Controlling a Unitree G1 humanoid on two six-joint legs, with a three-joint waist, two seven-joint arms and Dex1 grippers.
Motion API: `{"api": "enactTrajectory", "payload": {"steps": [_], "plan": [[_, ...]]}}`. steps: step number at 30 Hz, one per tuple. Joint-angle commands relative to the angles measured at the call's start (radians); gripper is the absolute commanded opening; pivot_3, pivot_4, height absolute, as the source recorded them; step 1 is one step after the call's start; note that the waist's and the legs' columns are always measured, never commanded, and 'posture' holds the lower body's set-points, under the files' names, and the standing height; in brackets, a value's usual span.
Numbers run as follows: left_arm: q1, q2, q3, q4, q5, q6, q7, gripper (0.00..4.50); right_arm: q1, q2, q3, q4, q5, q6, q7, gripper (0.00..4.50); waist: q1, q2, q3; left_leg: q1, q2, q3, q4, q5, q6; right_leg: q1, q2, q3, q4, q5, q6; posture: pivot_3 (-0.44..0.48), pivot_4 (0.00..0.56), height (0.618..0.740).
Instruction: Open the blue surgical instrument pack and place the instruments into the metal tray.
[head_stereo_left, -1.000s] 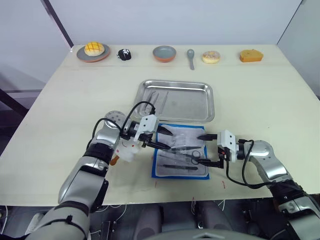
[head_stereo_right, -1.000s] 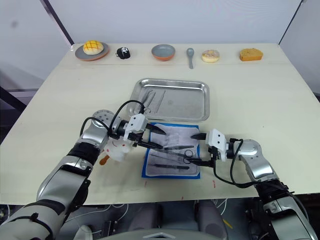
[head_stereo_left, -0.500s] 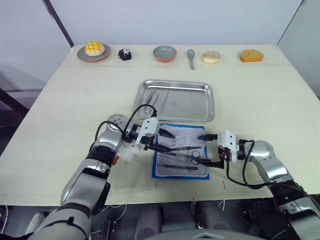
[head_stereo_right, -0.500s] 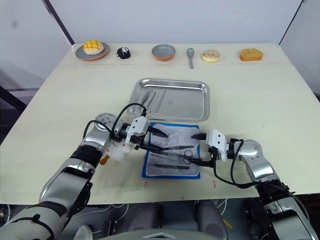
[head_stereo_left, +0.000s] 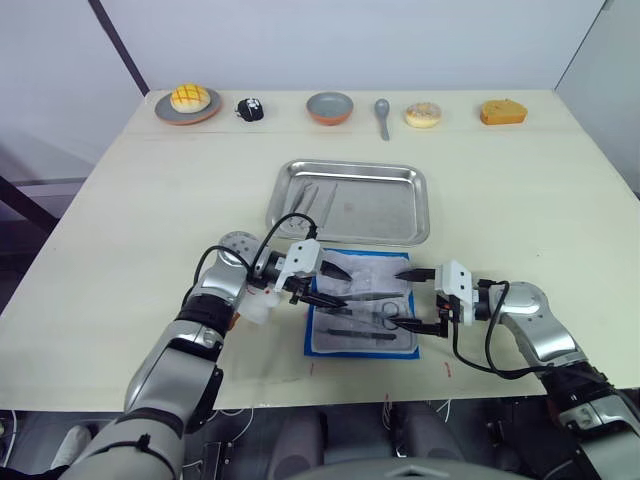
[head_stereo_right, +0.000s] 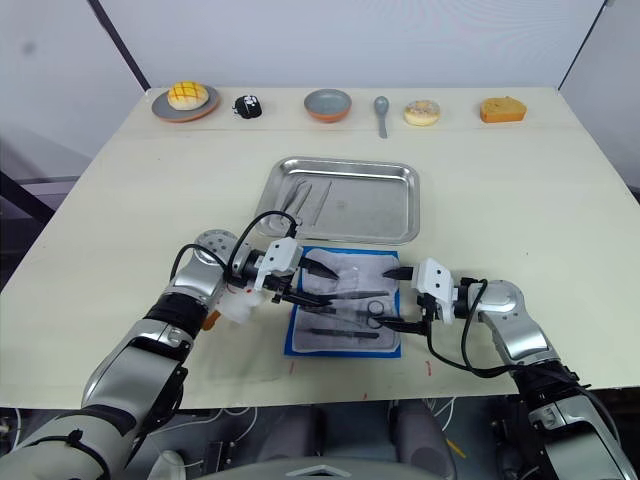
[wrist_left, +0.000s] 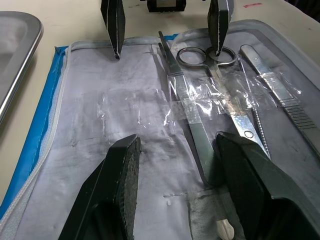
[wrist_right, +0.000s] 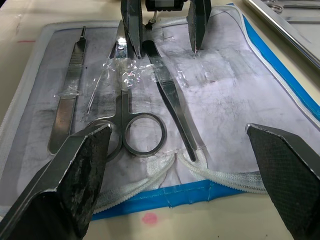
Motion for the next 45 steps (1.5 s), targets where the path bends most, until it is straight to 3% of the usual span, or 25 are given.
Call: {"api": "enactTrajectory", "payload": {"steps": [1, 4, 17, 30, 45], "plan": [[0.021, 0.006, -0.016, -0.018, 0.031, 0.024, -0.003, 1.28, 0.043, -0.017, 0.053, 0.058, -0.082, 0.035, -0.002, 4.50, 0.000, 0.000, 0.000, 0.000, 0.000, 0.000, 0.000, 0.000, 0.000, 0.000, 0.000, 0.000, 0.000, 0.000, 0.000, 0.000, 0.150, 0.732], [0.033, 0.008, -0.016, -0.033, 0.028, 0.038, -0.007, 0.05, 0.041, -0.015, 0.053, 0.060, -0.081, 0.034, -0.002, 4.50, 0.000, 0.000, 0.000, 0.000, 0.000, 0.000, 0.000, 0.000, 0.000, 0.000, 0.000, 0.000, 0.000, 0.000, 0.000, 0.000, 0.150, 0.732], [0.026, 0.031, -0.008, -0.103, 0.031, 0.101, 0.007, 0.05, 0.040, -0.010, 0.057, 0.070, -0.082, 0.032, -0.001, 4.50, -0.001, 0.000, 0.000, 0.000, 0.000, 0.000, 0.000, 0.000, 0.000, 0.000, 0.000, 0.000, 0.000, 0.000, 0.000, 0.000, 0.150, 0.732], [-0.001, 0.074, -0.024, -0.326, 0.064, 0.318, 0.034, 0.05, 0.039, -0.002, 0.062, 0.080, -0.084, 0.027, 0.000, 4.50, -0.002, 0.000, 0.000, 0.000, 0.000, 0.000, 0.000, 0.000, 0.000, 0.000, 0.000, 0.000, 0.000, 0.000, 0.000, 0.000, 0.150, 0.732], [-0.023, 0.199, -0.063, -0.590, 0.092, 0.608, 0.014, 0.05, 0.035, 0.005, 0.068, 0.093, -0.091, 0.021, 0.001, 4.50, -0.004, 0.000, 0.000, 0.000, 0.000, -0.001, 0.000, 0.000, 0.000, 0.000, 0.000, 0.000, 0.000, 0.000, 0.000, 0.000, 0.150, 0.732]]}}
